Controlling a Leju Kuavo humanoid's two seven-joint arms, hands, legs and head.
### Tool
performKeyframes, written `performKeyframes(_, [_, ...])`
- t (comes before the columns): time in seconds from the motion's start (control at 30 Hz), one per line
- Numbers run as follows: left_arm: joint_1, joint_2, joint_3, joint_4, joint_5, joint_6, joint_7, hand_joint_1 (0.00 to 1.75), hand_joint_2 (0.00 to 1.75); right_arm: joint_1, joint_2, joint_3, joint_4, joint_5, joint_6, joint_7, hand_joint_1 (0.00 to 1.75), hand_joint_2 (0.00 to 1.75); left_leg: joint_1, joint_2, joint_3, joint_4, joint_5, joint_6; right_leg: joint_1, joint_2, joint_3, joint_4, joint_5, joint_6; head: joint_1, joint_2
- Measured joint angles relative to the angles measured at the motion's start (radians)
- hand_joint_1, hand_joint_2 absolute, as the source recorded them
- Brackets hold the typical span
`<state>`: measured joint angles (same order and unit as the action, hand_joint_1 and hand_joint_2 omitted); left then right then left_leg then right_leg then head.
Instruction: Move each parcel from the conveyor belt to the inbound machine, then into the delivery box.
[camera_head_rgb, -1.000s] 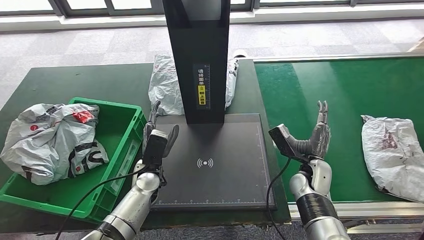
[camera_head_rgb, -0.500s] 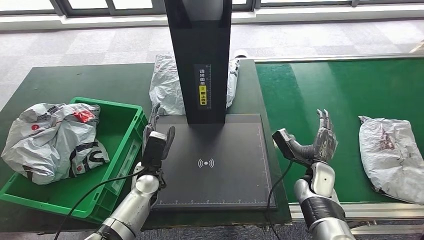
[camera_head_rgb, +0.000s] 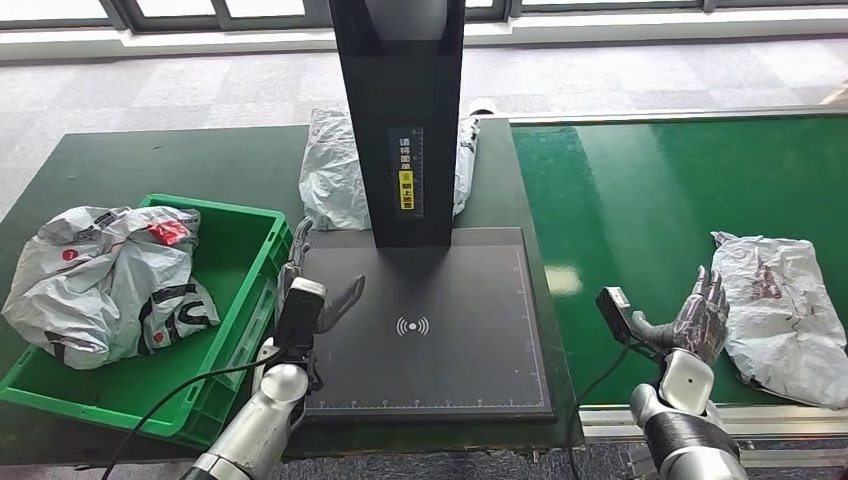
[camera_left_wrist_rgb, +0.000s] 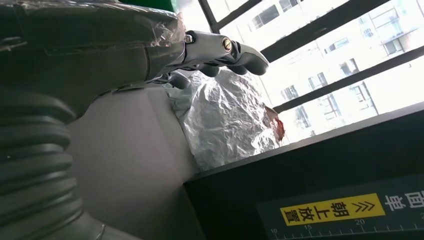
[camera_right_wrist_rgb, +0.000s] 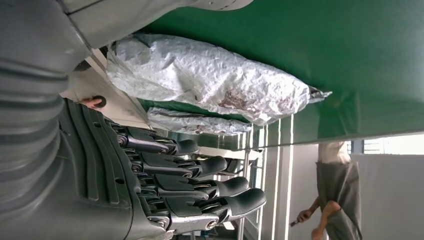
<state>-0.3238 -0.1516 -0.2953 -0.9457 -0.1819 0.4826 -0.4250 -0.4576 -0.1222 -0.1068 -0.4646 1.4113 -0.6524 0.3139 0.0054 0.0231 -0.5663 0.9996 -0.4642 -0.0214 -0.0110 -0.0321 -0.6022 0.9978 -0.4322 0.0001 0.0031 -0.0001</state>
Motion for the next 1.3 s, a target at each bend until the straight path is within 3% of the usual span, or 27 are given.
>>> performKeyframes(0.6, [0.046,0.009,0.000,-0.072,-0.028,-0.005,0.028,0.00,1.75,-0.004,-0.008,-0.005,0.055,0.027,0.119,0.015,0.00,1.75,0.000,0.000,0.000,0.000,0.000,0.000,0.000,0.000,0.000,0.000,0.000,0.000,0.000,0.000])
performKeyframes(1.3, [0.081,0.010,0.023,-0.119,-0.030,-0.017,0.044,0.00,1.75,-0.005,-0.008,-0.005,0.056,0.043,0.112,0.047,0.00,1.75,0.000,0.000,0.000,0.000,0.000,0.000,0.000,0.000,0.000,0.000,0.000,0.000,0.000,0.000])
